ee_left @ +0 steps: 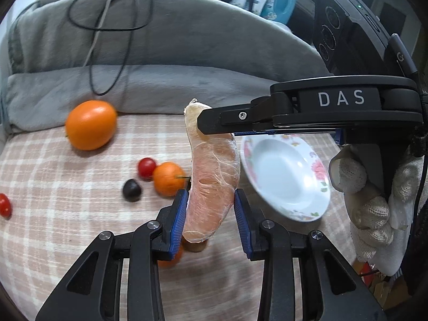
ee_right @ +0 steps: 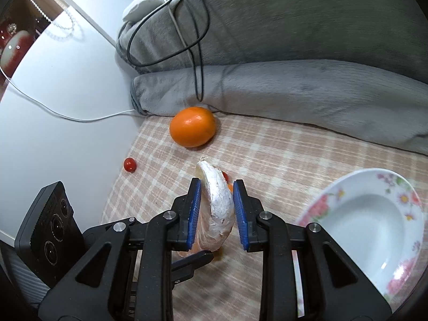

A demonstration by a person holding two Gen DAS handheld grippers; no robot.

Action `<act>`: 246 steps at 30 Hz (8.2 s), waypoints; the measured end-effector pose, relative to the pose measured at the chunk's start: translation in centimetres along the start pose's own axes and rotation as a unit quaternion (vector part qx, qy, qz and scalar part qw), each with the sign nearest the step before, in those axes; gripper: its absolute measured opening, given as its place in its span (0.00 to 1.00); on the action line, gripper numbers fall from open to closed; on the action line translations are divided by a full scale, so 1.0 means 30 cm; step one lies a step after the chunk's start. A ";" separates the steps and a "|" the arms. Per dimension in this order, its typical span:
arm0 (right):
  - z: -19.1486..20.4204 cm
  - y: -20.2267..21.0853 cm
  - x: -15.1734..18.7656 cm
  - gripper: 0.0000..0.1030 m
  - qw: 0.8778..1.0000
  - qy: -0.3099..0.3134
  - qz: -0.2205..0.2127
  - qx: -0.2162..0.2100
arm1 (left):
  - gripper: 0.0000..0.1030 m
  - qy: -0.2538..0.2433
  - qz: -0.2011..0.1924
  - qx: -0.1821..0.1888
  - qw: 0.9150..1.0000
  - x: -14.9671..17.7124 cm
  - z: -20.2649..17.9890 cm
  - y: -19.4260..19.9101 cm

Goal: Organize fruits
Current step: 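Lift the pomelo segment with the left tool and carry it over the plate, then lower the pomelo segment onto the plate and open the left tool, then move the left tool to the large orange and close on it, then lift the large orange with the left tool and carry it to the plate, then set the large orange beside the pomelo on the plate, open left tool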

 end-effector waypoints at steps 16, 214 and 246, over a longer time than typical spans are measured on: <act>-0.208 0.191 0.096 0.25 0.998 -0.046 -0.026 0.031 | 0.33 -0.039 0.019 0.039 0.998 0.000 -0.236 -0.132; -0.016 0.120 0.024 0.64 0.993 -0.109 -0.046 -0.014 | 0.62 -0.029 -0.037 0.027 0.999 -0.084 -0.123 -0.064; -0.326 0.392 0.269 0.63 0.978 -0.183 -0.092 0.025 | 0.58 -0.091 0.026 0.080 0.992 0.079 -0.454 -0.222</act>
Point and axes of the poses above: each gripper's, at about its wrist camera, not at the fingertips, and y roughly against the way its jaws point, z to its left, x to its underside, the point moved 9 cm from there along -y, roughly the way its jaws point, and after that the axes turned 11 degrees about y, right-handed, at the moved point
